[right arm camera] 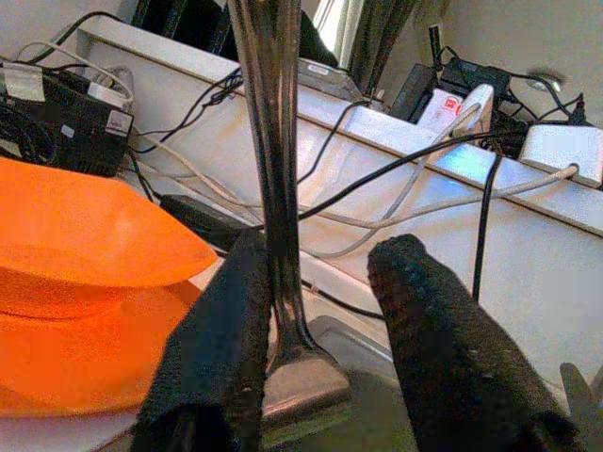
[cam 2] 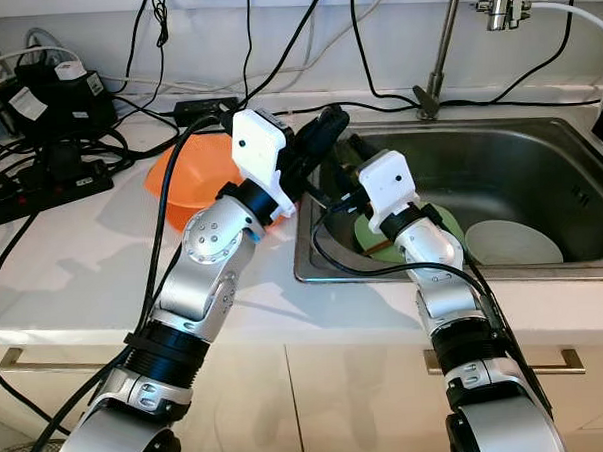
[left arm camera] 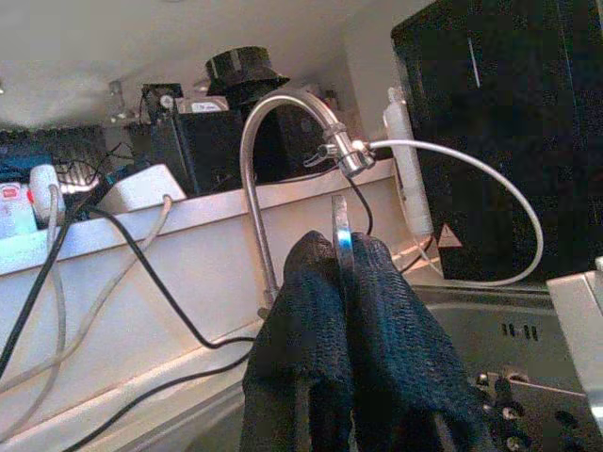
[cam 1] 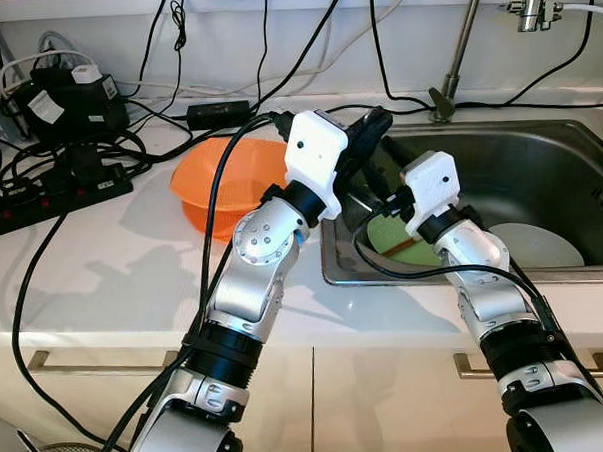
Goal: Kitchen organization
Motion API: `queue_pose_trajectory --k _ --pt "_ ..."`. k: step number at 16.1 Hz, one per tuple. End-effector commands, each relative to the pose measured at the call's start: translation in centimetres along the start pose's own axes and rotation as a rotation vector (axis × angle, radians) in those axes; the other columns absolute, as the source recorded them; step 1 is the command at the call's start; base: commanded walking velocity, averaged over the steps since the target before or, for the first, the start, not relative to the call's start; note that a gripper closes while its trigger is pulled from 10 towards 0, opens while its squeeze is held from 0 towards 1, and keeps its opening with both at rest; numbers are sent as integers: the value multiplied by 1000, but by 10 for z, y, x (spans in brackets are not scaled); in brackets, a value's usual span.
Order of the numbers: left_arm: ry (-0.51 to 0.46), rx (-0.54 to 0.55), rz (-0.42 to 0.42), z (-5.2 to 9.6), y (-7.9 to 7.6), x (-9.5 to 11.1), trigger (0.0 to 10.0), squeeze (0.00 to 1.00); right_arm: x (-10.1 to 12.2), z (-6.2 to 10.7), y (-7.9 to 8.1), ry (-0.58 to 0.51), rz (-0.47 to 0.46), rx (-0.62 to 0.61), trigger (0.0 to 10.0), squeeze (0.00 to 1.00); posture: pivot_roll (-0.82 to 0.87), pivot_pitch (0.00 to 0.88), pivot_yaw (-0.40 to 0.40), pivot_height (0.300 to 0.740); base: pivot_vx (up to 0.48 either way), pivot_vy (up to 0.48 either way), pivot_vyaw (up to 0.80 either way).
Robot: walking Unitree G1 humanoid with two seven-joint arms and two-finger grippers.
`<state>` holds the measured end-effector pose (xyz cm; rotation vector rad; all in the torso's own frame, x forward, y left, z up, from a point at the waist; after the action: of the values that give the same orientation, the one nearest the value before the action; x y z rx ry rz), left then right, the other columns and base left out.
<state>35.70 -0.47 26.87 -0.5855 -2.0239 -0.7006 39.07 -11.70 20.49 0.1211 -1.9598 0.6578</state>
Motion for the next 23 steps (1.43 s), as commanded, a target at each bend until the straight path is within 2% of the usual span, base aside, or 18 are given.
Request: queue_pose_trajectory --k 1,12,17,18,19,23 --pt "-12 -7 2 0 -1 4 10000 0 4 -5 1 -5 11 13 0 0 9 0 53 740 0 0 0" --pt "-2 -10 12 1 -3 2 10000 0 1 -5 3 7 10 26 0 0 15 0 45 740 0 0 0" --pt "48 3 -51 4 -1 -7 10000 0 -2 -3 4 20 12 26 0 0 20 0 42 740 0 0 0" --pt "56 4 -50 4 -1 -9 10000 588 -3 -3 4 20 12 27 0 0 19 0 41 740 0 0 0" --pt "60 7 -40 5 -1 -10 10000 1000 -3 -3 4 21 12 28 0 0 21 0 41 740 0 0 0" --pt "69 3 -30 6 -2 -12 10000 1000 -3 -3 5 22 10 31 0 0 22 0 39 740 0 0 0"
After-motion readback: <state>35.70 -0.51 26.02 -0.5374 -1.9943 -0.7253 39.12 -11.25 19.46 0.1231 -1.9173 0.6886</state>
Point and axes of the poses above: a point about 5 cm out from each wrist's last joint towards the gripper, its own z axis pointing back from the gripper into the wrist, its own x axis along the axis of the wrist's last joint, y = z × x, the point moved 4 cm from there along -z, pointing out of the wrist towards the gripper, and after that the axes turned 1 degree about -z, right-handed, at the moved point
